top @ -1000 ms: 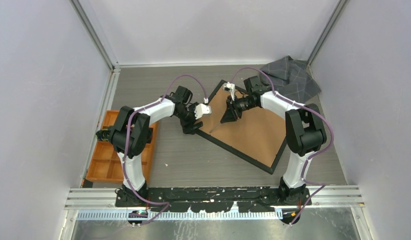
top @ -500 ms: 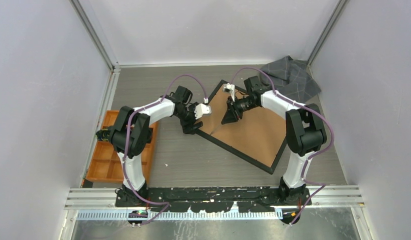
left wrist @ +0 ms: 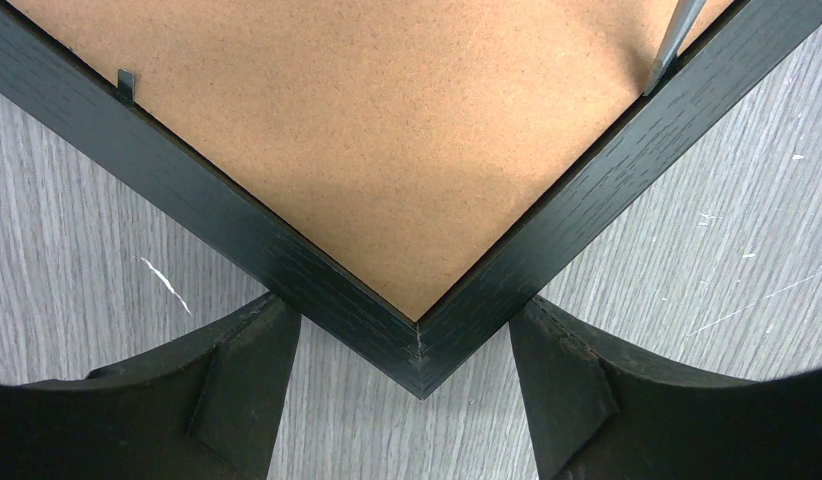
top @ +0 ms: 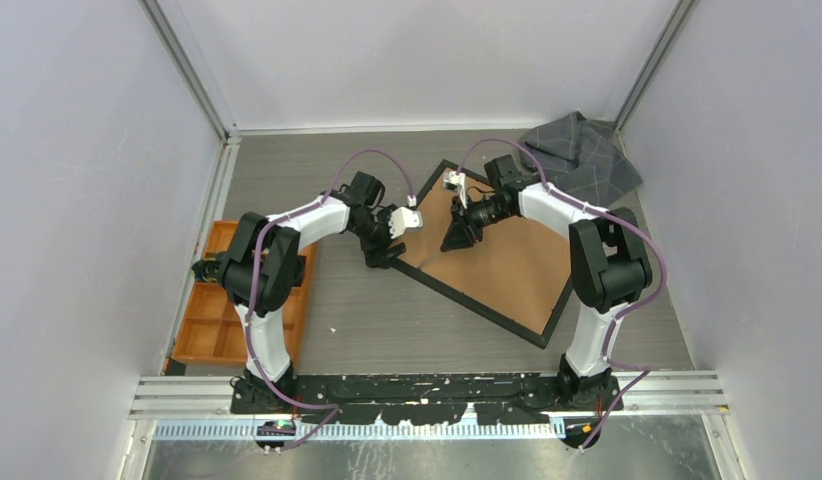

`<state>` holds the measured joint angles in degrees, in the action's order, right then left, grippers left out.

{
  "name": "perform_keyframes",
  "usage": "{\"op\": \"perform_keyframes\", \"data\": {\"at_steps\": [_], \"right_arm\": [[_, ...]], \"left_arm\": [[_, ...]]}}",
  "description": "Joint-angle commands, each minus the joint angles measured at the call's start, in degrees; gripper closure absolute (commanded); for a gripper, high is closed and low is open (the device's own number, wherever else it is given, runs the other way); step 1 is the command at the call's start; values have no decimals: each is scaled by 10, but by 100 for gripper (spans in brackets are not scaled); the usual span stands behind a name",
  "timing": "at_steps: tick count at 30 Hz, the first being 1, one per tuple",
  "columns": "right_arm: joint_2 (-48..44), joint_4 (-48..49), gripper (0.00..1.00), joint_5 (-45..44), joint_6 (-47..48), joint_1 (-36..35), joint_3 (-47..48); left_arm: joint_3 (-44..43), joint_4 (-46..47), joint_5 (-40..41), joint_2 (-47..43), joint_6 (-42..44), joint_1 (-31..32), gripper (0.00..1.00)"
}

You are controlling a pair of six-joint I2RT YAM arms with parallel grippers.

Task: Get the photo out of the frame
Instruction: Release the photo frame item from the photo frame.

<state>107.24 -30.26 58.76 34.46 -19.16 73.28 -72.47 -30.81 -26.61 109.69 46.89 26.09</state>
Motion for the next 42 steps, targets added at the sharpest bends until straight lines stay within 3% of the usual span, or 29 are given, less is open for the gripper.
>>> {"op": "perform_keyframes", "data": {"at_steps": [1,7,12,15,19,23,27,42], "right_arm": [[-13,-57,99,1,61,-5,19],[-21,-34,99,2,38,-4,13],[-37,113,99,17,-106,21,-22],[-44,149,99,24,-138,34,-35],[-42,95,99,30,-89,35,-21],[-26,-43,99,31,20,35,28],[-12,-110,99,48,69,35,51],[-8,28,99,-22,-14,7,0]], "left_arm": [[7,-15,-26,-11,-13,2,24],[7,-15,-26,-12,-13,2,25],[8,-15,-26,-12,-12,1,25],[8,-15,-26,-11,-12,2,25],[8,-15,-26,-11,-12,2,25],[7,-16,-27,-11,-12,2,25],[4,-18,-27,-9,-13,2,25],[3,-19,-27,-8,-13,2,26]]}}
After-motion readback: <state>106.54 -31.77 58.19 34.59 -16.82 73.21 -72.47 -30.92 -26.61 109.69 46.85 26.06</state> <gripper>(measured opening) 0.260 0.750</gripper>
